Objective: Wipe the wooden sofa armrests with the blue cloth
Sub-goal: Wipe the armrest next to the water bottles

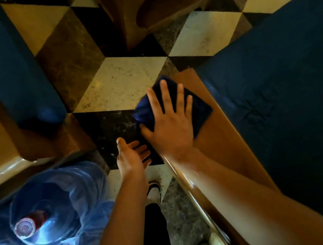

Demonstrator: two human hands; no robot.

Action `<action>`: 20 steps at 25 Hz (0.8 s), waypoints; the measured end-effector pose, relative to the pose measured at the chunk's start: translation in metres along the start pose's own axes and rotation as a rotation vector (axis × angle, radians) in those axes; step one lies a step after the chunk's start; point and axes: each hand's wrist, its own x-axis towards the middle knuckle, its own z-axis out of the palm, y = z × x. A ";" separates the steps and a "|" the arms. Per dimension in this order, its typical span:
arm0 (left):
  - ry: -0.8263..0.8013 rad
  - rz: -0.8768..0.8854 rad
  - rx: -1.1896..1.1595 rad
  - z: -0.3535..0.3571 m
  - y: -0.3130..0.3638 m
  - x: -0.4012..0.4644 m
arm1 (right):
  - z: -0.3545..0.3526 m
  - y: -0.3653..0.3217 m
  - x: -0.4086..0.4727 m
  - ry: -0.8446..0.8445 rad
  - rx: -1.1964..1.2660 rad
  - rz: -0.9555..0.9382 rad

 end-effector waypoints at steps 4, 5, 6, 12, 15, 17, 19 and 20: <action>-0.048 0.003 0.086 0.009 -0.046 -0.031 | 0.004 0.035 -0.085 0.001 0.035 -0.135; -0.059 -0.014 0.122 0.011 -0.062 -0.039 | 0.006 0.045 -0.114 0.006 0.053 -0.112; -0.071 -0.032 0.163 0.015 -0.081 -0.048 | 0.009 0.058 -0.147 0.010 0.065 -0.081; -0.082 -0.114 0.268 0.010 -0.228 -0.136 | 0.024 0.128 -0.347 0.022 0.027 0.088; -0.180 -0.254 0.159 -0.012 -0.307 -0.179 | 0.029 0.157 -0.440 0.015 0.049 0.143; -0.198 -0.348 0.134 -0.024 -0.357 -0.210 | 0.023 0.175 -0.501 -0.025 0.039 0.131; -0.194 -0.383 0.146 -0.034 -0.397 -0.236 | 0.014 0.188 -0.544 -0.059 0.085 0.104; -0.194 -0.408 0.173 -0.039 -0.408 -0.249 | 0.005 0.192 -0.557 -0.102 0.131 0.123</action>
